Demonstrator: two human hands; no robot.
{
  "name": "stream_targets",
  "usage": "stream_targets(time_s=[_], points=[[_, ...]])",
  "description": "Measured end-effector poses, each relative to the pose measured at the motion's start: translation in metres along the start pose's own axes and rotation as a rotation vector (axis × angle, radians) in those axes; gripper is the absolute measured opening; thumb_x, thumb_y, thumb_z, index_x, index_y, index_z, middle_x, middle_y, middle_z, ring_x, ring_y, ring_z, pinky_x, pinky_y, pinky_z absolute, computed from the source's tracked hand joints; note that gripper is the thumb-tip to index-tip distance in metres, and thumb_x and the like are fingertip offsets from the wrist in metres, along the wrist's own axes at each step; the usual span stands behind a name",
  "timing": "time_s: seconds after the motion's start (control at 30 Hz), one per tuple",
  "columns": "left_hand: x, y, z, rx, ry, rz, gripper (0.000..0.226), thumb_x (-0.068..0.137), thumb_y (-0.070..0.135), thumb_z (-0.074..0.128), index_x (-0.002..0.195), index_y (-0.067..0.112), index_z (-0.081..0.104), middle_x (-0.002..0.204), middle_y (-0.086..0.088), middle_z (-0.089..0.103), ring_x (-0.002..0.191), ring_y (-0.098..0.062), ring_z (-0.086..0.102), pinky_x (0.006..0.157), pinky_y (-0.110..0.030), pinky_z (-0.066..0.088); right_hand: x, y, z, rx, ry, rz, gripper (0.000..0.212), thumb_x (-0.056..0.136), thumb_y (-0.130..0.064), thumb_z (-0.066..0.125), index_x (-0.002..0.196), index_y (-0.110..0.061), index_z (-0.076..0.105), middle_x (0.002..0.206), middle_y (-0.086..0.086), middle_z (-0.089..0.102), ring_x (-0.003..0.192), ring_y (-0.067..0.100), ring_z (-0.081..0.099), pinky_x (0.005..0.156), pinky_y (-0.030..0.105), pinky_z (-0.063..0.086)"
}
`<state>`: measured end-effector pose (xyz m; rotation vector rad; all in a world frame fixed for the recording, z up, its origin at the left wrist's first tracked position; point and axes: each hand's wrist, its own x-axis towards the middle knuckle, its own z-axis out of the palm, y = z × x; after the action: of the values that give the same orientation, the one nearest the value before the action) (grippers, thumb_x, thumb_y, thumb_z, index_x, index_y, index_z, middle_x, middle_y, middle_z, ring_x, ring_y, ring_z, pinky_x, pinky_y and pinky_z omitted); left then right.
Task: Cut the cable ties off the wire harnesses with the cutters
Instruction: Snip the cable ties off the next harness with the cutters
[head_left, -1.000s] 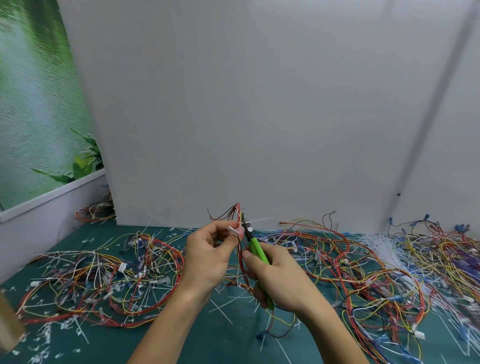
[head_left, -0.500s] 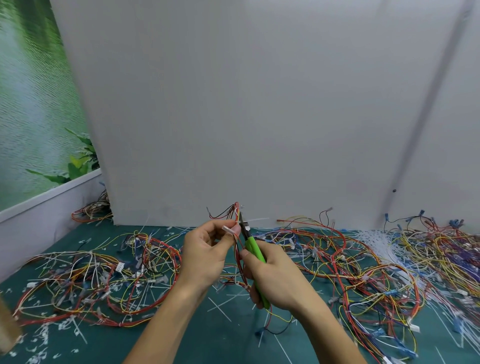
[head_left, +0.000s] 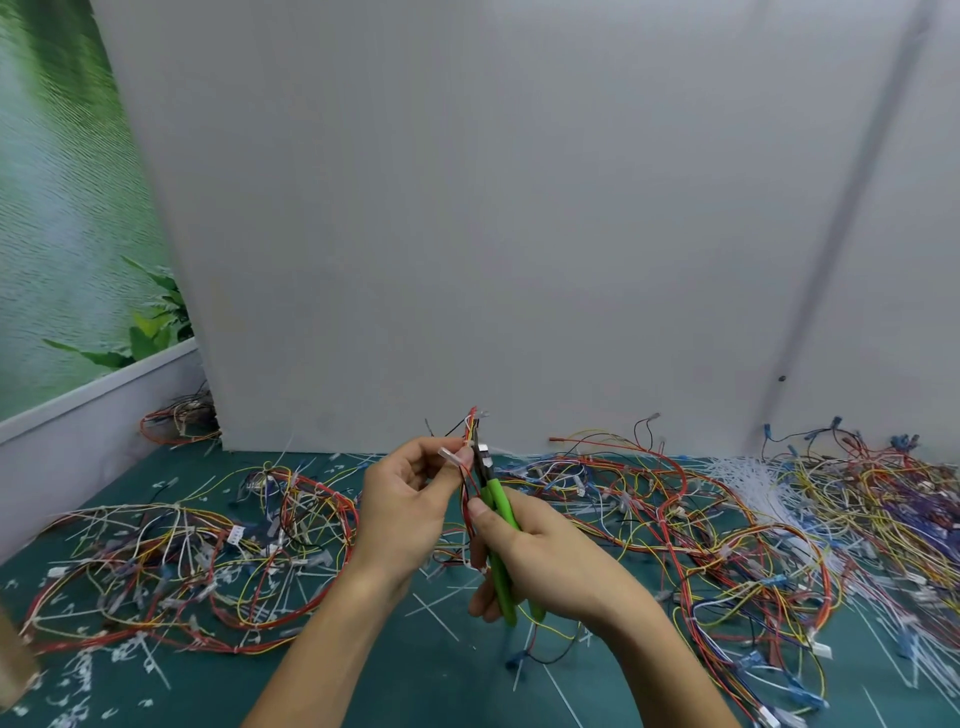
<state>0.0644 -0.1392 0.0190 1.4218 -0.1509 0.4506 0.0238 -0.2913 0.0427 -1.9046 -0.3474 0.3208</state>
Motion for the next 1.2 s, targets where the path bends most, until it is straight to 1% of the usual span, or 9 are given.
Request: stream_targets(time_s=[0.07, 0.23, 0.37, 0.63, 0.77, 0.87, 0.97, 1.1, 1.2], points=[[0.0006, 0.0002, -0.0014, 0.009, -0.006, 0.006, 0.006, 0.089, 0.014, 0.075, 0.094, 0.015, 0.077, 0.088, 0.0, 0.077, 0.082, -0.005, 0.069, 0.074, -0.016, 0.053, 0.0007, 0.0001, 0.0004, -0.009, 0.011, -0.007, 0.033, 0.108, -0.043, 0.043, 0.098, -0.012, 0.047, 0.093, 0.009, 0.062, 0.075, 0.04, 0.076, 0.072, 0.057, 0.059], [0.0007, 0.0011, -0.001, 0.007, 0.0, 0.015, 0.007, 0.088, 0.014, 0.075, 0.095, 0.015, 0.077, 0.092, -0.002, 0.078, 0.086, -0.008, 0.07, 0.077, -0.017, 0.053, 0.0046, 0.0046, 0.0024, -0.044, 0.061, -0.049, 0.037, 0.108, -0.042, 0.043, 0.095, -0.008, 0.044, 0.083, 0.007, 0.056, 0.057, 0.032, 0.071, 0.057, 0.046, 0.055], [0.0015, 0.0019, -0.0016, 0.014, 0.007, 0.037, 0.006, 0.088, 0.013, 0.076, 0.092, 0.017, 0.077, 0.091, -0.002, 0.078, 0.085, -0.009, 0.069, 0.079, -0.018, 0.054, 0.0067, 0.0066, 0.0038, -0.105, 0.112, -0.084, 0.034, 0.108, -0.041, 0.043, 0.088, -0.014, 0.043, 0.074, 0.007, 0.051, 0.047, 0.028, 0.065, 0.045, 0.037, 0.05], [0.0013, 0.0018, -0.0014, 0.014, -0.002, 0.042, 0.006, 0.088, 0.014, 0.076, 0.09, 0.02, 0.077, 0.09, -0.001, 0.078, 0.086, -0.009, 0.07, 0.078, -0.018, 0.054, 0.0058, 0.0042, 0.0028, -0.1, 0.106, -0.082, 0.032, 0.109, -0.038, 0.044, 0.09, -0.012, 0.043, 0.077, 0.011, 0.052, 0.048, 0.027, 0.064, 0.047, 0.039, 0.05], [0.0, 0.0017, -0.0001, 0.025, -0.024, 0.054, 0.014, 0.088, 0.012, 0.076, 0.087, 0.025, 0.078, 0.088, -0.001, 0.078, 0.082, -0.007, 0.069, 0.077, -0.018, 0.055, 0.0058, 0.0034, 0.0039, -0.001, 0.093, -0.054, 0.034, 0.109, -0.035, 0.044, 0.096, -0.005, 0.045, 0.08, 0.008, 0.055, 0.057, 0.031, 0.067, 0.058, 0.046, 0.054], [-0.0009, 0.0022, 0.0011, 0.046, -0.036, 0.069, 0.02, 0.088, 0.011, 0.075, 0.086, 0.031, 0.078, 0.086, 0.001, 0.077, 0.079, -0.005, 0.067, 0.075, -0.017, 0.054, 0.0052, 0.0032, 0.0046, 0.038, 0.083, -0.041, 0.033, 0.108, -0.037, 0.045, 0.094, -0.007, 0.046, 0.079, 0.005, 0.056, 0.058, 0.03, 0.067, 0.061, 0.048, 0.055], [-0.0009, 0.0023, 0.0016, 0.042, -0.029, 0.065, 0.017, 0.088, 0.009, 0.075, 0.084, 0.026, 0.078, 0.086, 0.0, 0.077, 0.079, -0.005, 0.067, 0.074, -0.017, 0.054, 0.0053, 0.0035, 0.0043, 0.016, 0.092, -0.054, 0.035, 0.108, -0.039, 0.045, 0.092, -0.008, 0.046, 0.078, 0.007, 0.054, 0.054, 0.029, 0.065, 0.056, 0.045, 0.055], [-0.0005, 0.0025, 0.0009, 0.029, -0.018, 0.062, 0.012, 0.088, 0.009, 0.075, 0.087, 0.02, 0.077, 0.086, 0.001, 0.078, 0.08, -0.005, 0.069, 0.074, -0.014, 0.053, 0.0061, 0.0038, 0.002, -0.065, 0.146, -0.081, 0.035, 0.108, -0.039, 0.045, 0.091, -0.008, 0.045, 0.078, 0.011, 0.052, 0.043, 0.02, 0.056, 0.04, 0.032, 0.049], [-0.0003, 0.0022, 0.0011, 0.03, -0.012, 0.071, 0.013, 0.087, 0.009, 0.075, 0.085, 0.021, 0.077, 0.085, 0.002, 0.077, 0.079, -0.005, 0.068, 0.072, -0.014, 0.052, 0.0064, 0.0038, 0.001, -0.084, 0.148, -0.086, 0.032, 0.108, -0.036, 0.045, 0.092, -0.009, 0.046, 0.08, 0.013, 0.052, 0.041, 0.017, 0.055, 0.037, 0.029, 0.047]])
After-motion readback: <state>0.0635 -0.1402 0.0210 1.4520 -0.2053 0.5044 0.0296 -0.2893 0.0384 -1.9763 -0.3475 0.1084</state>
